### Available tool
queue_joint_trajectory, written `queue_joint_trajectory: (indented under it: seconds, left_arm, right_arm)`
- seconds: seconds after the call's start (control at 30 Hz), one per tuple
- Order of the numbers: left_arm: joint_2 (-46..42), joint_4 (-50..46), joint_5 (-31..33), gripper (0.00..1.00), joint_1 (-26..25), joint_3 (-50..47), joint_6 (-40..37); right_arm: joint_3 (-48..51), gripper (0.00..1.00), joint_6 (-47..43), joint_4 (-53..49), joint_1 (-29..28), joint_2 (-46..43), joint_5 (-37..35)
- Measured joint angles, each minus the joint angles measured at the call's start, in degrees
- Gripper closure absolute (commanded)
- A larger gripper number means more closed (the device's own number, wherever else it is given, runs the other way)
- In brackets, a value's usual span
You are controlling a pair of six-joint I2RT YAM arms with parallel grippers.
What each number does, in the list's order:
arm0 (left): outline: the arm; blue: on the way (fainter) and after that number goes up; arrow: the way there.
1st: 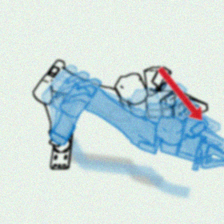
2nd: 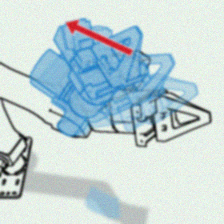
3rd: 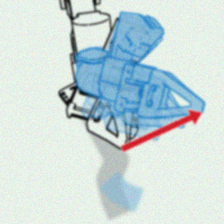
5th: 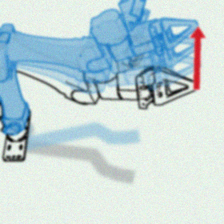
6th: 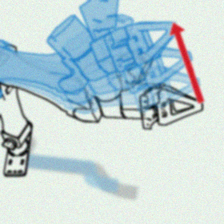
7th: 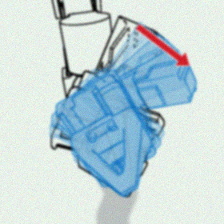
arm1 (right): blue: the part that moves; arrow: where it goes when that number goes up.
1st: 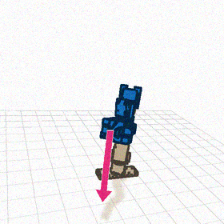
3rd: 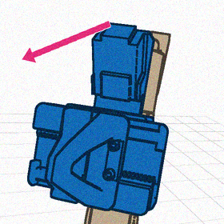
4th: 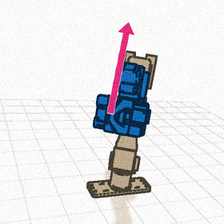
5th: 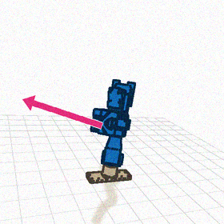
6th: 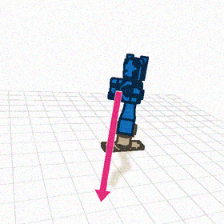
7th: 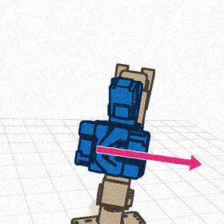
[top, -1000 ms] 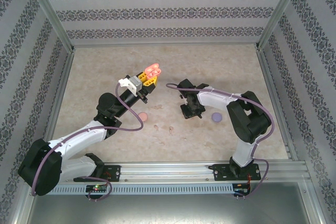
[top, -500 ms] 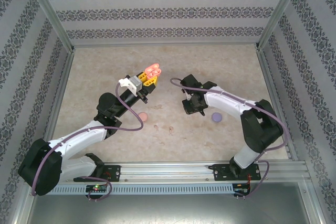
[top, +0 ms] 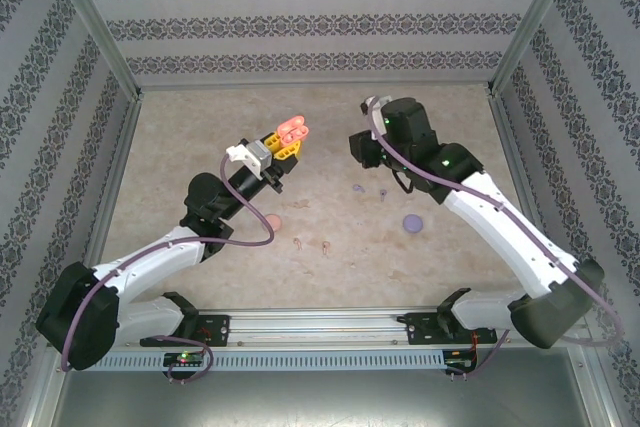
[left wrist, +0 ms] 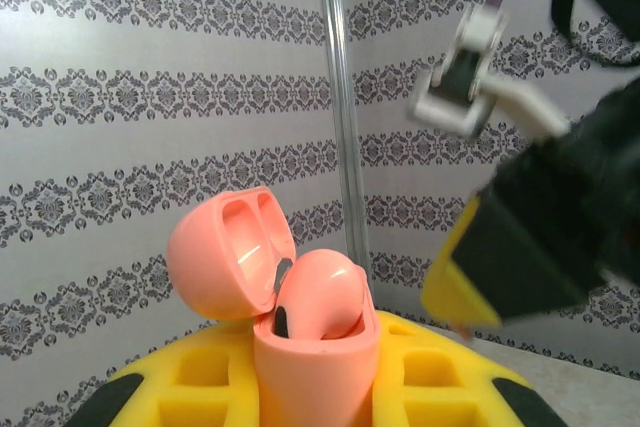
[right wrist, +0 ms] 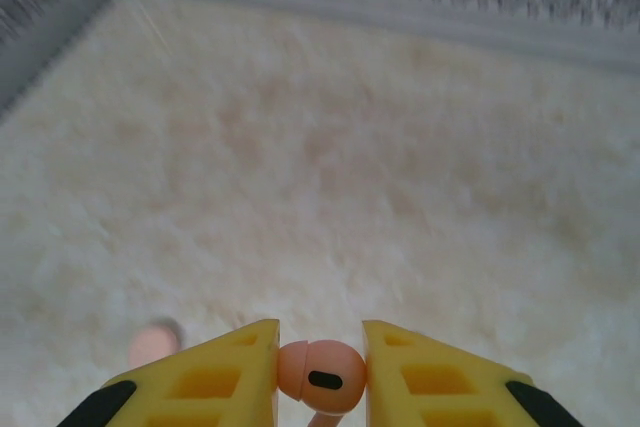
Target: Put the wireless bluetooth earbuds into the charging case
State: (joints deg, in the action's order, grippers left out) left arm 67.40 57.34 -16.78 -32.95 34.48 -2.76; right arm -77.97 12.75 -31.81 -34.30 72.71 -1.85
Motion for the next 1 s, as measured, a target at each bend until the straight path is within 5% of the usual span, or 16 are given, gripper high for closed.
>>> queue_joint_trajectory:
  seconds: [0.5,1.0]
  left_arm:
    - [6.7,0.0,-1.7,1.0,0.0,4.3,1.0]
    - [8.7,0.1,-2.3,1.0,-0.1,6.0,1.9]
  right_arm:
    - [3.4,0.72,-3.1,26.6,-2.0,-3.1,6.5]
    - [8.1,0.72,-1.8,35.2,-3.0,-1.2,9.3]
